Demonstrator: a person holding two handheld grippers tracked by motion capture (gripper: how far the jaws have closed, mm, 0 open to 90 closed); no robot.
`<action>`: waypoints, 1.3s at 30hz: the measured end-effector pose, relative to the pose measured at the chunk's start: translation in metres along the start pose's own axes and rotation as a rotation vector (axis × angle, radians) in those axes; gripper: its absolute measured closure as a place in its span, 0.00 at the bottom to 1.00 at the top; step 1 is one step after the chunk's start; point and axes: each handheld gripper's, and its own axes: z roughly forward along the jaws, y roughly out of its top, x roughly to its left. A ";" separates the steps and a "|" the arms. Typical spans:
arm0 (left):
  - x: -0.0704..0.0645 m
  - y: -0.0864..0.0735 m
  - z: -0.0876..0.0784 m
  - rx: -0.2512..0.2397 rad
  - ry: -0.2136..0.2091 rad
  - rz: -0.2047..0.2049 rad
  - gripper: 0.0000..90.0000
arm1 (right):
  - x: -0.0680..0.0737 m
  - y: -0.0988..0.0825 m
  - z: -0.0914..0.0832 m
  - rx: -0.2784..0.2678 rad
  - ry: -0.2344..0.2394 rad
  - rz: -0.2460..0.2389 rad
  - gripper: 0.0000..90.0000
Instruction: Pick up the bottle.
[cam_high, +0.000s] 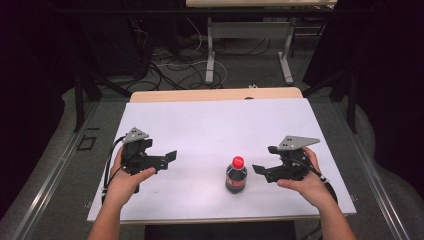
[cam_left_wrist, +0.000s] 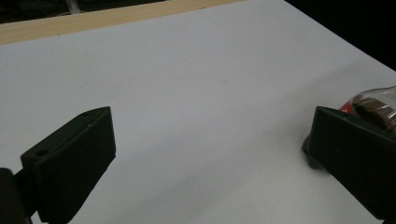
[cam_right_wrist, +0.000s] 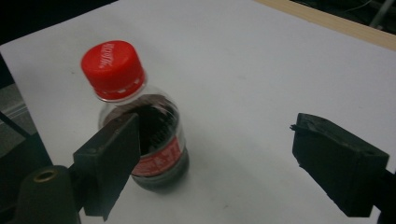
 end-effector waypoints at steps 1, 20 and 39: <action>-0.002 0.000 0.001 0.000 -0.004 0.004 0.01 | 0.005 0.000 0.005 0.005 0.013 -0.013 0.16; -0.015 -0.003 0.016 0.028 -0.052 0.028 0.01 | 0.033 -0.016 0.050 0.063 0.096 -0.067 0.17; -0.014 -0.003 0.016 0.034 -0.045 0.039 0.02 | 0.034 -0.030 0.068 0.099 0.112 -0.086 0.30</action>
